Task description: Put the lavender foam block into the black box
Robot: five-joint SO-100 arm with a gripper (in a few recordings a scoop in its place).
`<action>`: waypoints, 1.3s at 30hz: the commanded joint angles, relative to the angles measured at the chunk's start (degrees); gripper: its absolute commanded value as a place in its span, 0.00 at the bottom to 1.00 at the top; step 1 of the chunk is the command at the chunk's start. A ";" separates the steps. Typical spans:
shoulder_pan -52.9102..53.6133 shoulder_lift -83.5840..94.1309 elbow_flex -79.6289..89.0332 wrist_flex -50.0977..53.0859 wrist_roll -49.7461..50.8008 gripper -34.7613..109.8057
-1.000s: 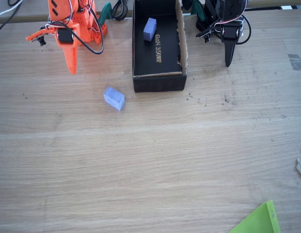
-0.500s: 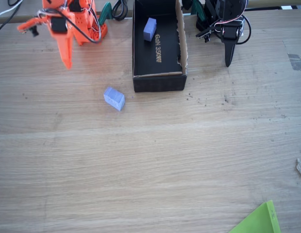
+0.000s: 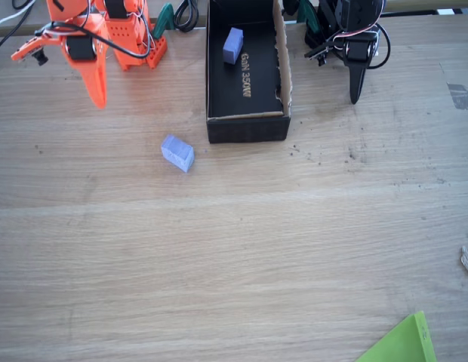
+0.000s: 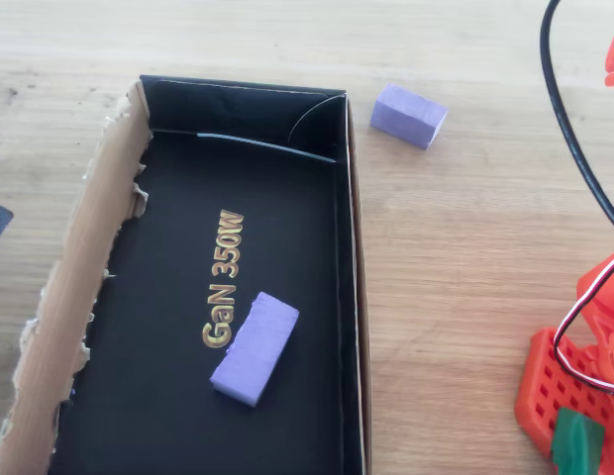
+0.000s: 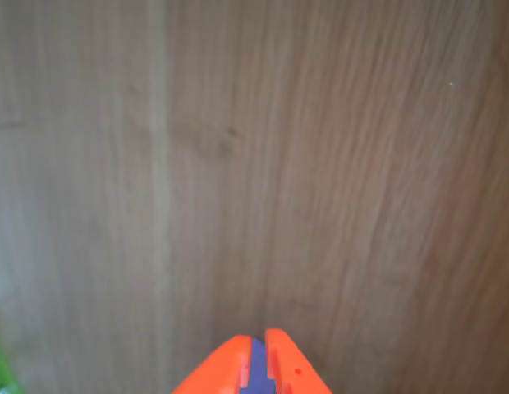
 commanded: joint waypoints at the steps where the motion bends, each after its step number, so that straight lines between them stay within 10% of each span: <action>1: -0.26 -1.85 -5.19 1.14 0.09 0.24; 27: 0.79 -11.60 -11.34 1.58 -5.62 0.24; 39: -28.30 -8.96 -10.99 6.24 2.72 0.24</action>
